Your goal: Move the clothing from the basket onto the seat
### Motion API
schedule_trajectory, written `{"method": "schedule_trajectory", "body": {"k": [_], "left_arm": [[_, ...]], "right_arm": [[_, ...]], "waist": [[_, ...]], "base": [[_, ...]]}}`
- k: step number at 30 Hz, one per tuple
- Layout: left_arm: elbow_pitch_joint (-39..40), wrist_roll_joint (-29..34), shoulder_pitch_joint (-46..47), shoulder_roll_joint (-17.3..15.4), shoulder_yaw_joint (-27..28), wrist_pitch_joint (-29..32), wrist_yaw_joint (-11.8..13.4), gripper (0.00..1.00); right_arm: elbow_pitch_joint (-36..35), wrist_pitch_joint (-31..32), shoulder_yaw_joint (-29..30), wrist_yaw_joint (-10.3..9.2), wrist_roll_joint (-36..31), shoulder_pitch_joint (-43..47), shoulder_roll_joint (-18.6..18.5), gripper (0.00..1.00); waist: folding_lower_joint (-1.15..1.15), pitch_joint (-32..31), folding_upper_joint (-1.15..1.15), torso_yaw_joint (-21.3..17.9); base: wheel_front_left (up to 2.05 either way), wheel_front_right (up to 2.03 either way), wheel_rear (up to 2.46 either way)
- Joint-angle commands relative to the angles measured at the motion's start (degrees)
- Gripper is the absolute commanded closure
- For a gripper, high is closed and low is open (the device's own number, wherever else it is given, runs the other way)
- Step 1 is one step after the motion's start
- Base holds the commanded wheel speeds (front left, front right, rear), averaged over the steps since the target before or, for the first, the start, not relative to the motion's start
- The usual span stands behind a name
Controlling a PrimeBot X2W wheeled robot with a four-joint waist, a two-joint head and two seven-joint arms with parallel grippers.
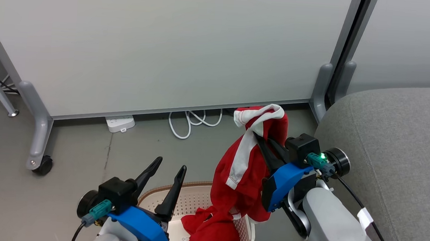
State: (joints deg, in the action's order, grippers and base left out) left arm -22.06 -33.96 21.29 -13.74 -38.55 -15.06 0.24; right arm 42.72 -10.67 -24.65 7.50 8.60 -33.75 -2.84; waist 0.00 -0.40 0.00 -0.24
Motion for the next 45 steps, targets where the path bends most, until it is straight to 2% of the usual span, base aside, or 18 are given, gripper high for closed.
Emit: {"method": "schedule_trajectory", "body": {"k": [1, 9, 24, 30, 45], "left_arm": [[0.44, 1.20, -1.73, 0.01, 1.26, -0.17, -0.49, 0.00], [0.86, 5.59, -6.12, 1.52, 6.37, -0.17, -2.36, 0.00], [-0.90, 9.99, -7.74, 4.74, 11.04, -0.17, -5.10, 0.00], [-0.93, 11.13, -7.73, 5.42, 12.28, -0.17, -5.75, 0.00], [-0.11, 13.55, -8.22, 7.04, 15.07, -0.17, -6.88, 0.00]], "right_arm": [[-0.21, -0.25, 0.26, -0.02, -0.33, 0.95, -0.09, 1.00], [-0.49, 0.04, 0.75, -0.02, -0.52, 1.35, -0.09, 1.00], [-0.75, 0.25, 0.53, -0.02, 0.08, 1.55, -0.09, 1.00], [-0.89, 0.16, 0.41, -0.02, 0.52, 1.11, -0.09, 1.00], [-0.68, -0.12, 1.61, -0.02, -0.42, 0.33, -0.07, 1.00]], "waist": [[0.00, -0.02, 0.00, 0.19], [0.00, -0.07, 0.00, 0.71], [0.00, 0.12, 0.00, -0.56], [0.00, 0.52, 0.00, -4.61], [0.00, 1.62, 0.00, -19.41]], "base": [[0.00, 0.00, 0.00], [0.00, 0.00, 0.00], [0.00, 0.00, 0.00], [0.00, 0.00, 0.00], [0.00, 0.00, 0.00]]}}
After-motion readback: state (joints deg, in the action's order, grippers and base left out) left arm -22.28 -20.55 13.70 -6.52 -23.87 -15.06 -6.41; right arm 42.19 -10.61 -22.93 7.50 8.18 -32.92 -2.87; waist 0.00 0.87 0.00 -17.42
